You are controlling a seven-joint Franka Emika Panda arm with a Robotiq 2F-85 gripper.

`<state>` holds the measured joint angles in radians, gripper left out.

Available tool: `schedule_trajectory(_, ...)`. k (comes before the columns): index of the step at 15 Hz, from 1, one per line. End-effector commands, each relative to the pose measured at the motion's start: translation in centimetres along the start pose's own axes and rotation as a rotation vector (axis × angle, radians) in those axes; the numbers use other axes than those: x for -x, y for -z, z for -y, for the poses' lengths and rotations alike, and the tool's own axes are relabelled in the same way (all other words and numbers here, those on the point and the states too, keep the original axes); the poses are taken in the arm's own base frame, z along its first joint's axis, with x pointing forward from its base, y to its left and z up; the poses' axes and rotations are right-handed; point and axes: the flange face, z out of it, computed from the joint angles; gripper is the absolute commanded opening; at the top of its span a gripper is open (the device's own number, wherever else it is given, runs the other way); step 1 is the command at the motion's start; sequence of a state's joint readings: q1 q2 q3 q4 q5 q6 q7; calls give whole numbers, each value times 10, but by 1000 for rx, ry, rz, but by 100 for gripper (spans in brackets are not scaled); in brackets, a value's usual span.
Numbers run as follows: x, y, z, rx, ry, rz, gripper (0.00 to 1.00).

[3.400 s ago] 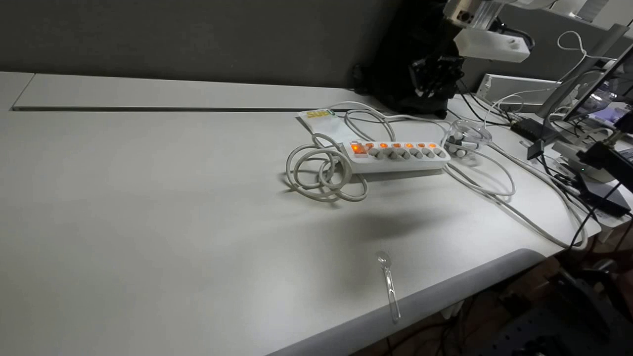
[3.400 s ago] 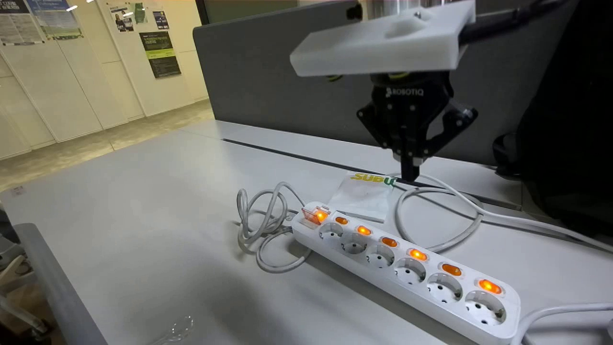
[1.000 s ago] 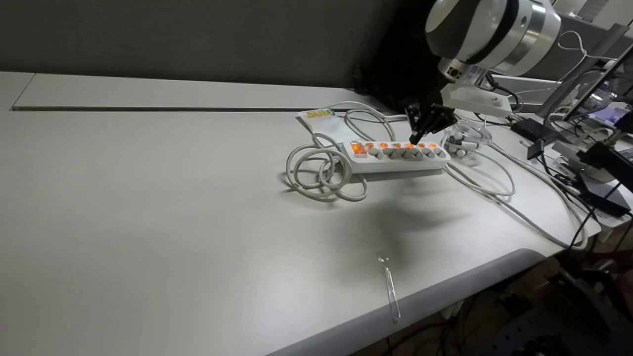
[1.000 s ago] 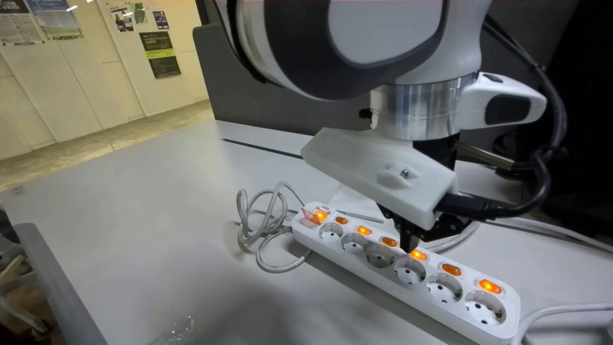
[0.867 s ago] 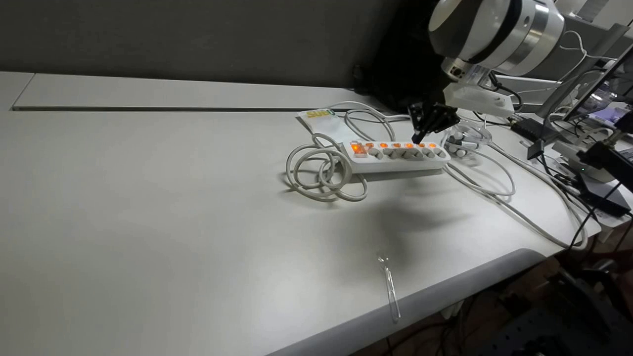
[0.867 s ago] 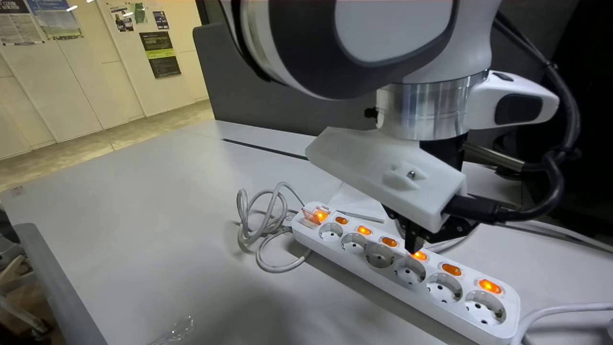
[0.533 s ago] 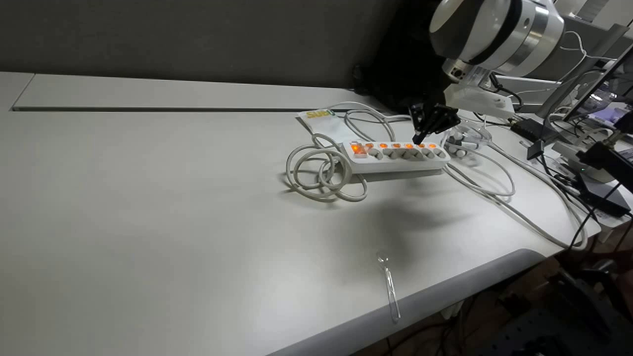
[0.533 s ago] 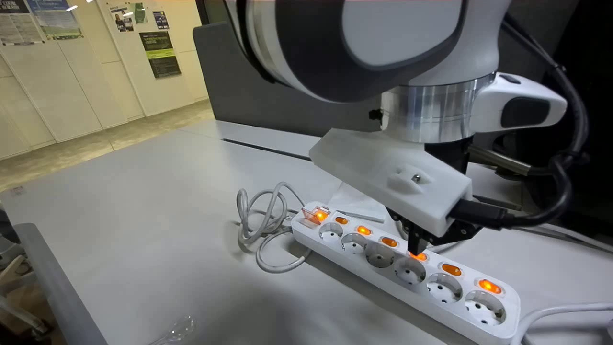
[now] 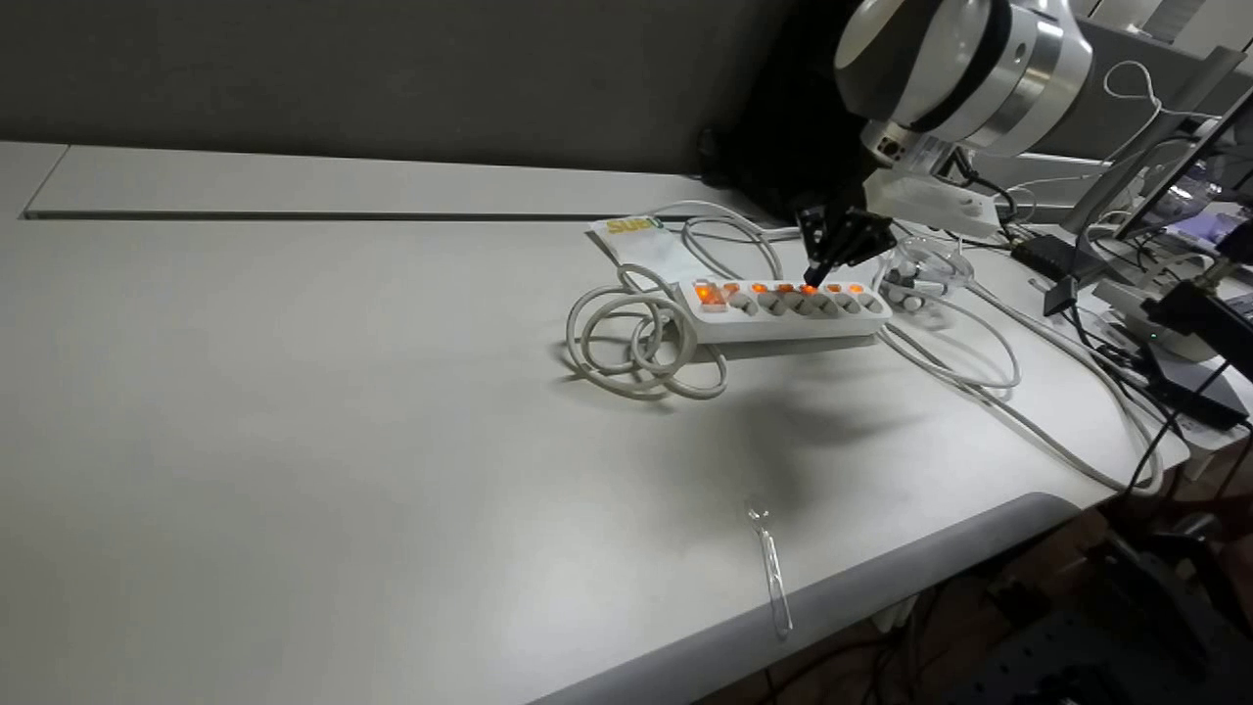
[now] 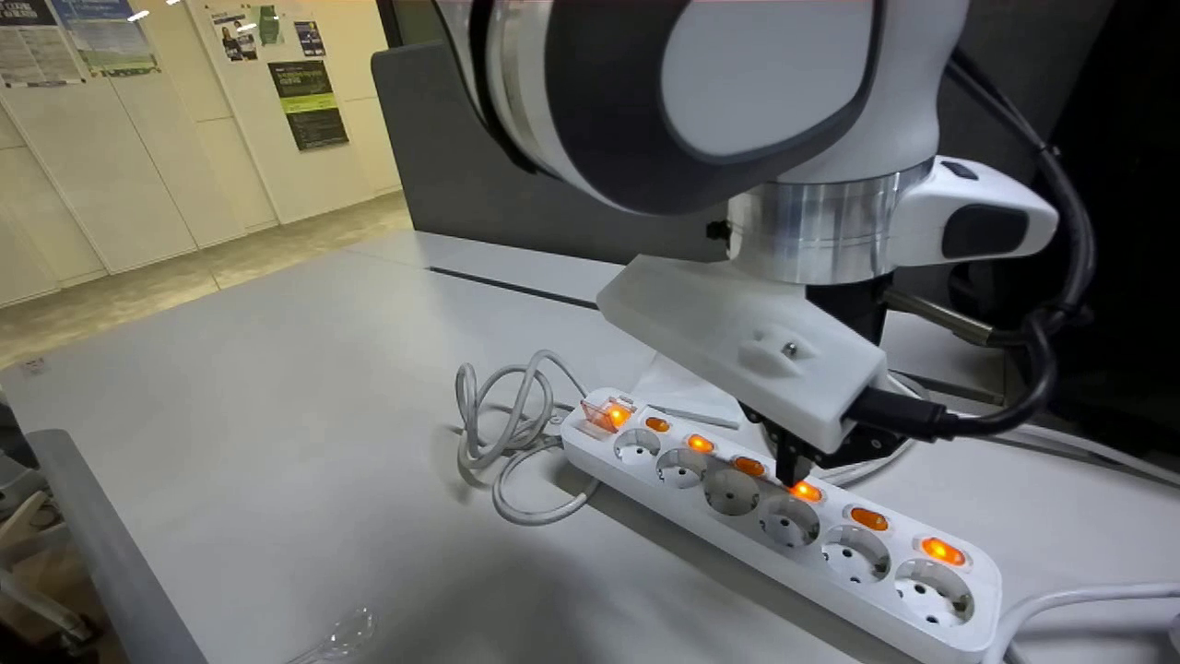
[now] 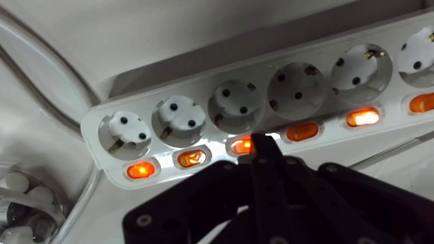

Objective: Turn off the third from last switch on the extension cord

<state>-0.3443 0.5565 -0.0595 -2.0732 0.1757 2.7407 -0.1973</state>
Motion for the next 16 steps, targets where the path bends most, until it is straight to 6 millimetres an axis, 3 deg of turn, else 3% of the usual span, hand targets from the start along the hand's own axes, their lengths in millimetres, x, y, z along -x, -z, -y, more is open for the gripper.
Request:
schedule_trajectory(1,-9,-5,-2,-8,-19,-5,0)
schedule_trajectory(9,-8,-16,-4,-2,-24,18,0)
schedule_trajectory(16,-9,-32,-6,-11,-53,140,0)
